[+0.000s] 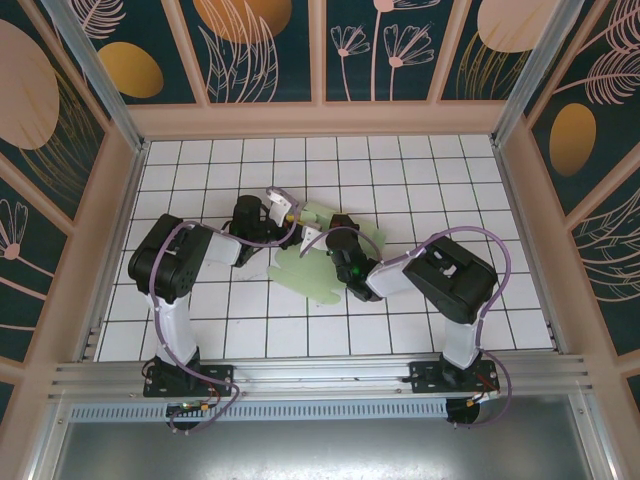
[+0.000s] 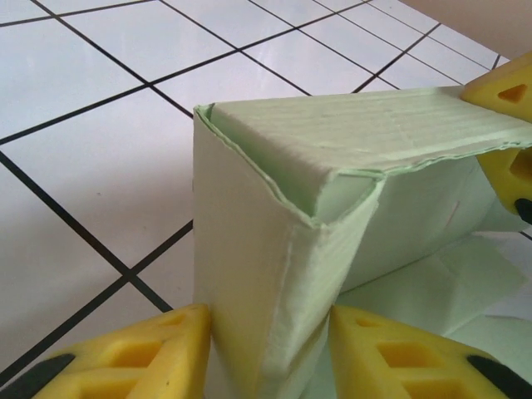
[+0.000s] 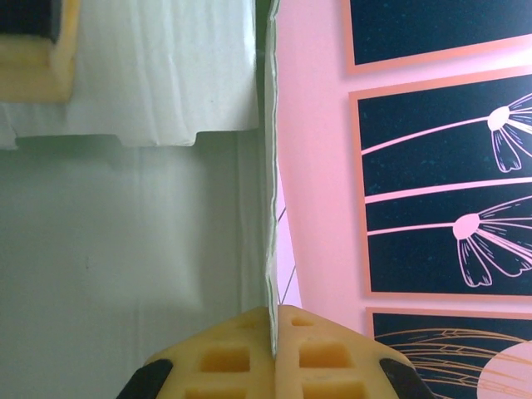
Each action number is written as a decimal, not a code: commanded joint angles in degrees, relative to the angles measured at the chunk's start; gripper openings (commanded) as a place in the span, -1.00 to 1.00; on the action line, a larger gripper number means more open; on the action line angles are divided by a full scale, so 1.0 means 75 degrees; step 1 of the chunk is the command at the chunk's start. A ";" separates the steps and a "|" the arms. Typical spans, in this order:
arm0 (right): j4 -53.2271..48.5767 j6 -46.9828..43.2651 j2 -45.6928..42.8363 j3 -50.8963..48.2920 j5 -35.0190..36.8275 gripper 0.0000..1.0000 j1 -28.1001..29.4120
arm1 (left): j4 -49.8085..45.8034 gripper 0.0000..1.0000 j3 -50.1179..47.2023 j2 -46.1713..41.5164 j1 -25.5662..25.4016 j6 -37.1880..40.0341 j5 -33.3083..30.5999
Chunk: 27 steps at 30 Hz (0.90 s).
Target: Fold the paper box
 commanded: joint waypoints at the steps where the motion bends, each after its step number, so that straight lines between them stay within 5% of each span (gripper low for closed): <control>1: -0.0210 0.0295 0.0203 0.0140 -0.0134 -1.00 0.0093 | 0.0372 -0.23 -0.0062 -0.0184 -0.0011 0.0181 -0.0012; 18: 0.0024 0.0140 0.0334 0.0245 0.0077 -1.00 0.0144 | 0.0431 -0.57 -0.0065 0.0102 -0.0087 0.0058 -0.0073; 22: -0.0015 0.0238 0.0266 0.0292 0.0055 -0.86 0.0158 | 0.0436 -0.61 -0.0084 0.0113 -0.0081 0.0086 -0.0122; 27: -0.0604 0.1064 -0.0060 0.0357 -0.0255 -0.41 0.0148 | 0.0436 -0.62 -0.0077 0.0145 -0.0084 0.0099 -0.0176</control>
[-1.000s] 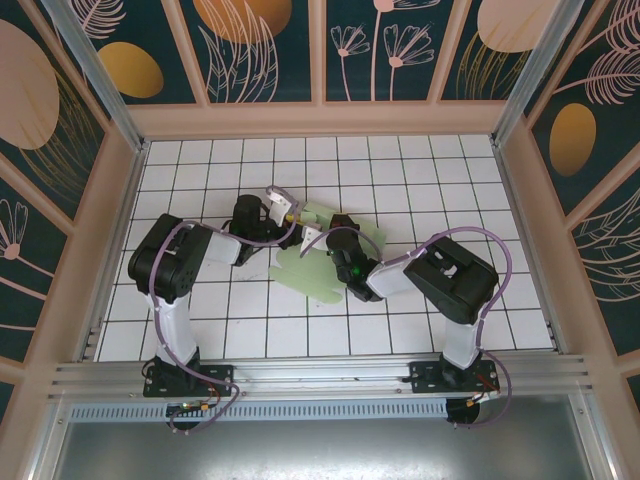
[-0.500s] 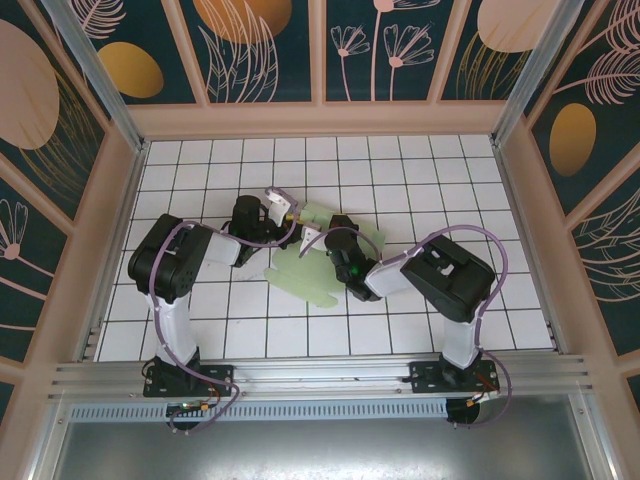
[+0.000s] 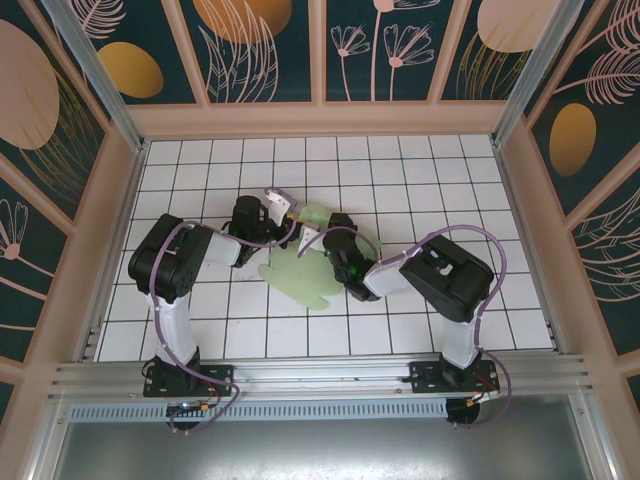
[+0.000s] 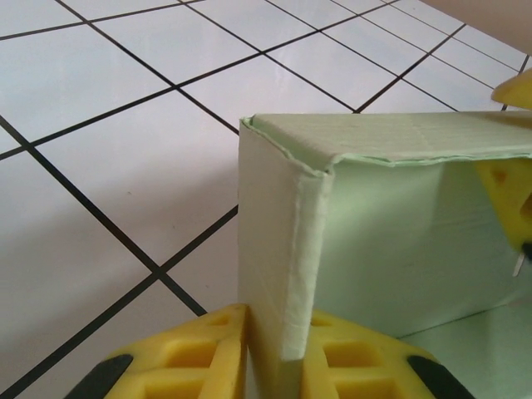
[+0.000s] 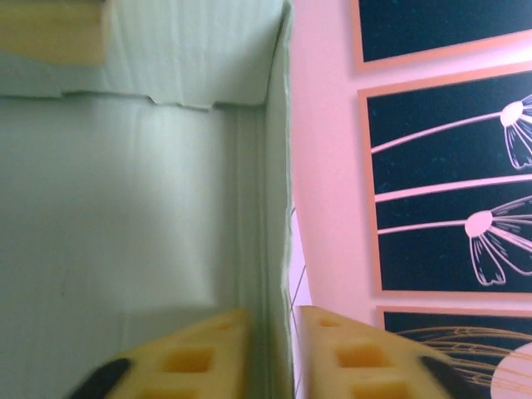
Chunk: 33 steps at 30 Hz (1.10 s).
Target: Fold the paper box
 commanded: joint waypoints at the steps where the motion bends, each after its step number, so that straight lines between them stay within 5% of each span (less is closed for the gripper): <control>1: -0.0775 0.0989 -0.0329 0.0276 -0.0420 -0.32 0.0081 | 0.0298 -0.62 -0.0042 0.0123 -0.0064 0.0072 0.0132; 7: -0.2163 0.2626 -0.0973 0.0511 -0.1143 0.16 0.0083 | 0.0360 -0.62 -0.0051 0.0157 -0.0068 0.0030 0.0099; 14: -0.4129 0.4820 -0.1914 0.0814 -0.2690 0.48 -0.0040 | 0.0458 -0.64 -0.0062 0.0192 -0.0067 -0.0073 0.0056; 22: -0.4508 0.7646 -0.3132 0.0937 -0.4833 0.50 -0.1037 | 0.0741 -0.76 -0.0193 0.0153 -0.0079 -0.0330 -0.0003; 28: -0.4616 0.9200 -0.3191 0.1251 -0.5454 0.47 -0.1793 | 0.1139 -0.89 -0.0502 -0.0040 -0.0100 -0.0459 -0.0199; 33: -0.5981 1.0757 -0.2491 0.2442 -0.5783 0.40 -0.2342 | 0.1853 -0.90 -0.0823 -0.0206 -0.0227 -0.0660 -0.0409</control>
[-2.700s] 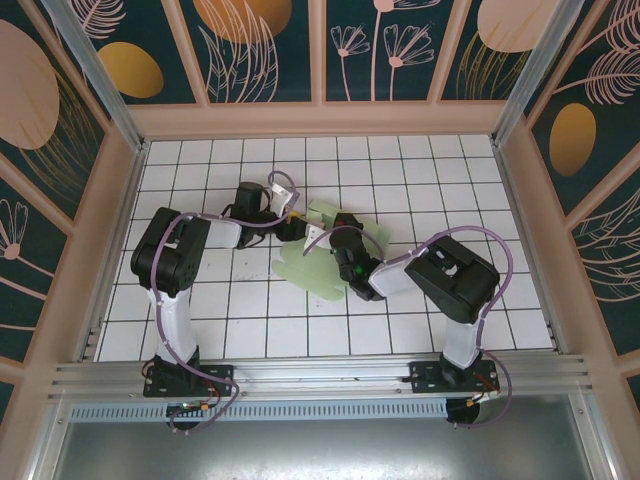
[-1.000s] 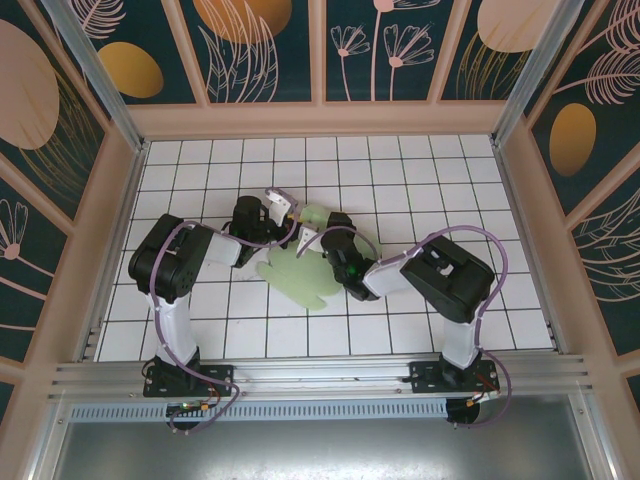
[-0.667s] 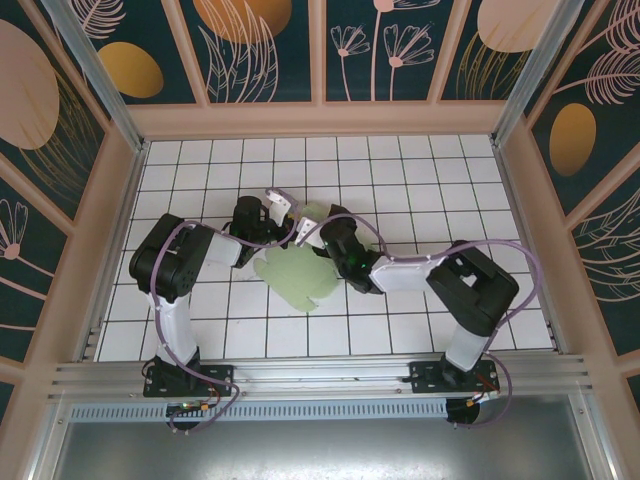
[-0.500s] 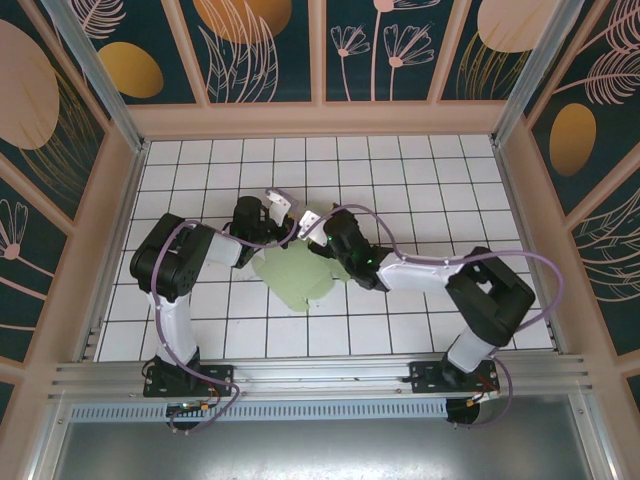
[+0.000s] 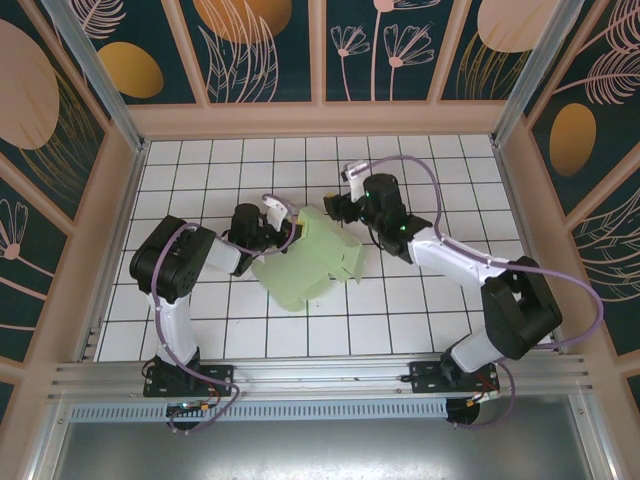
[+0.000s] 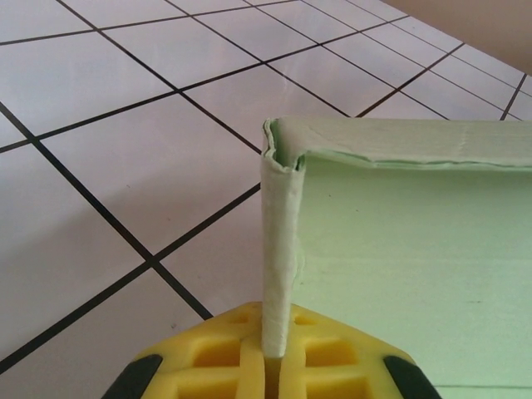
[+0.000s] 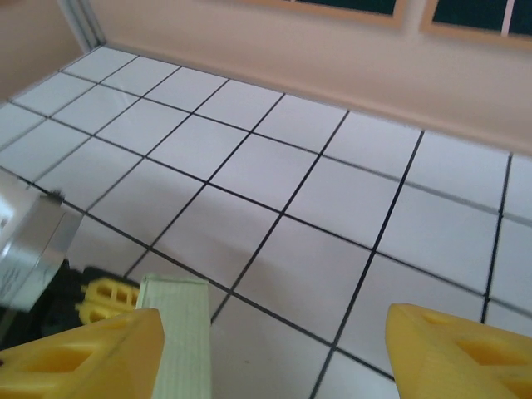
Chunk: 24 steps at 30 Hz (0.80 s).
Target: Fold the paper box
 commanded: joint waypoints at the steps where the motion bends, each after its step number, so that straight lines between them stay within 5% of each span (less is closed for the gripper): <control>1: -0.1060 0.1688 0.0512 0.0909 -0.0713 0.40 -0.0346 | 0.0818 -0.90 -0.0222 -0.0226 -0.0142 -0.0255 -0.0193; 6: -0.1485 0.2414 0.1018 0.1536 -0.1930 0.39 -0.0696 | 0.1363 -0.82 -0.0394 -0.0320 -0.0529 -0.0277 -0.1010; 14: -0.1404 0.2676 0.1225 0.1250 -0.2609 0.40 -0.0966 | 0.2519 -0.87 -0.0698 -0.0225 -0.1332 -0.0491 -0.2893; 24: -0.0728 0.3729 0.1343 0.0485 -0.5104 0.40 -0.1755 | 0.3125 -0.84 -0.0347 0.0477 -0.2166 -0.0693 -0.3721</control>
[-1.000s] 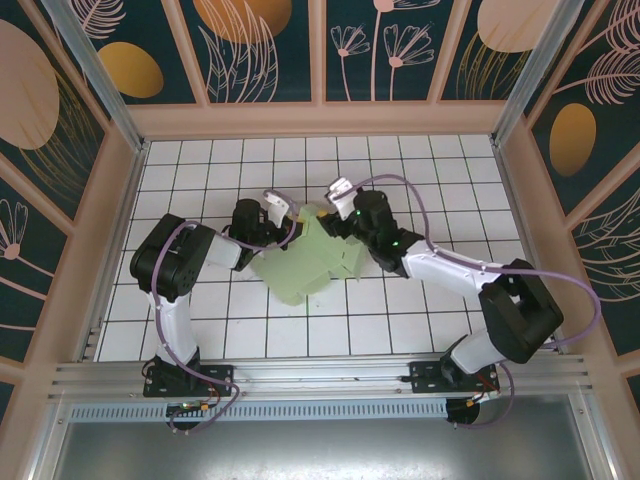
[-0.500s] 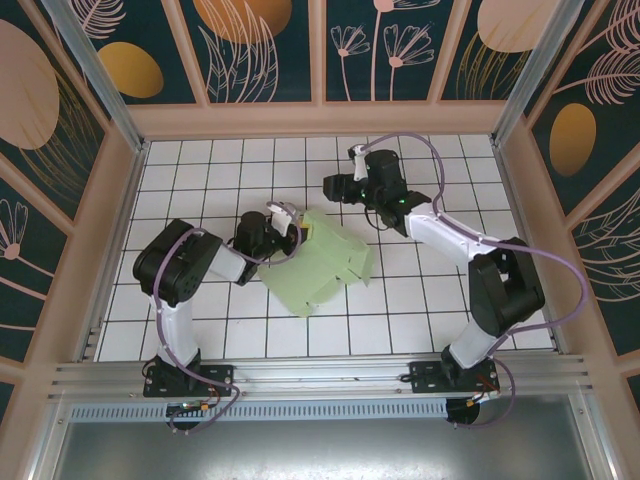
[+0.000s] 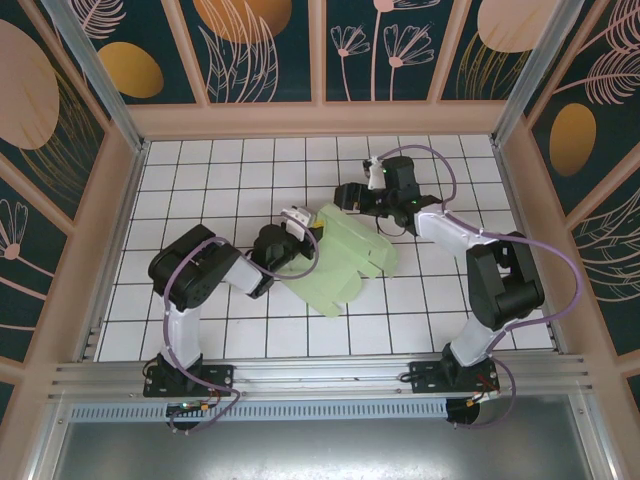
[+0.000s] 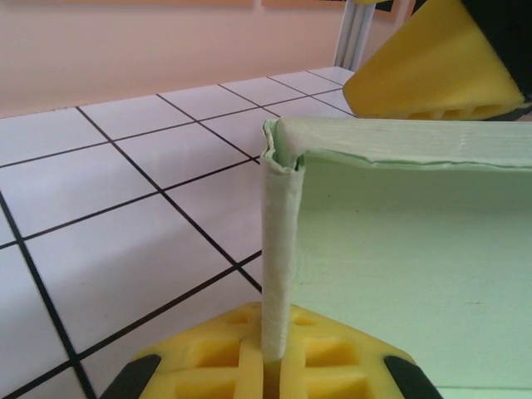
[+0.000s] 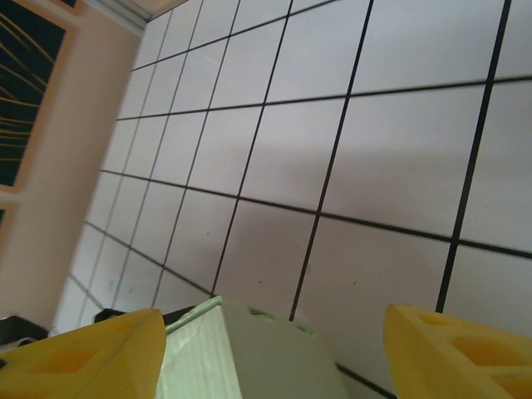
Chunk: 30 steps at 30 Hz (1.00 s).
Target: Fold the paper box
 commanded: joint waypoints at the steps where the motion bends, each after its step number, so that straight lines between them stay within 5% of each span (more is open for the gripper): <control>1: 0.0419 0.0408 0.0195 -0.0218 -0.1061 0.39 -0.0183 | 0.0603 -0.84 0.0113 0.0275 -0.0235 -0.0223 -0.0496; 30: 0.1112 0.0283 0.0629 -0.1566 -0.1070 0.10 -0.0179 | 0.0781 -0.67 0.0312 0.1436 -0.0794 -0.0208 -0.0862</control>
